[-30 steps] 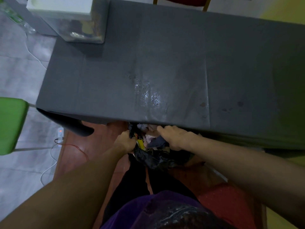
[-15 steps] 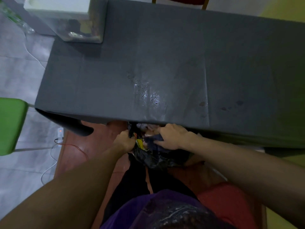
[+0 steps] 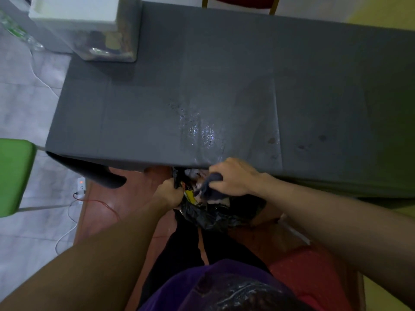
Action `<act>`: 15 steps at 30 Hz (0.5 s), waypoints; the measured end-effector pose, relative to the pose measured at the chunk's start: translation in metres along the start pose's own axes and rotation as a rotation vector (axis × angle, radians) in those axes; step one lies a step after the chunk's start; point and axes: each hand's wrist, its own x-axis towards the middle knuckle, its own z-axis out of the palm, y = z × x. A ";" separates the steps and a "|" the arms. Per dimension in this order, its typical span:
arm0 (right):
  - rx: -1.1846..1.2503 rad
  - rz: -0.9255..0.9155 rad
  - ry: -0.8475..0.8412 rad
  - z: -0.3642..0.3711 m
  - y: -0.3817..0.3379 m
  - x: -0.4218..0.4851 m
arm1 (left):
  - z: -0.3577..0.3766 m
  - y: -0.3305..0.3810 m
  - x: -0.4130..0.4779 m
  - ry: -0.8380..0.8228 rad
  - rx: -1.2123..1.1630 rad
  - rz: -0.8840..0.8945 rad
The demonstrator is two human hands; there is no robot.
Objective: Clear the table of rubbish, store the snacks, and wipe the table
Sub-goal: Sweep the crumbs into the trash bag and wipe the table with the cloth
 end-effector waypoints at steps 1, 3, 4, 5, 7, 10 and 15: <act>0.085 0.042 0.130 -0.006 0.000 0.001 | 0.000 0.000 -0.001 0.000 -0.008 -0.001; 0.168 0.104 0.453 -0.017 0.004 0.009 | 0.000 0.000 -0.001 0.003 -0.032 -0.004; 0.194 0.130 0.599 -0.024 0.007 0.015 | 0.000 -0.001 -0.001 0.004 -0.037 -0.007; 0.231 0.154 0.713 -0.032 0.010 0.022 | 0.000 -0.001 -0.002 0.001 -0.040 -0.012; 0.210 0.214 0.840 -0.050 0.021 0.037 | -0.001 -0.003 -0.003 -0.013 -0.064 -0.017; -0.123 0.378 0.652 -0.063 0.044 0.055 | 0.000 -0.005 -0.003 -0.033 -0.093 -0.024; -0.299 0.468 0.095 -0.050 0.058 0.058 | 0.001 -0.004 -0.009 -0.024 -0.078 -0.021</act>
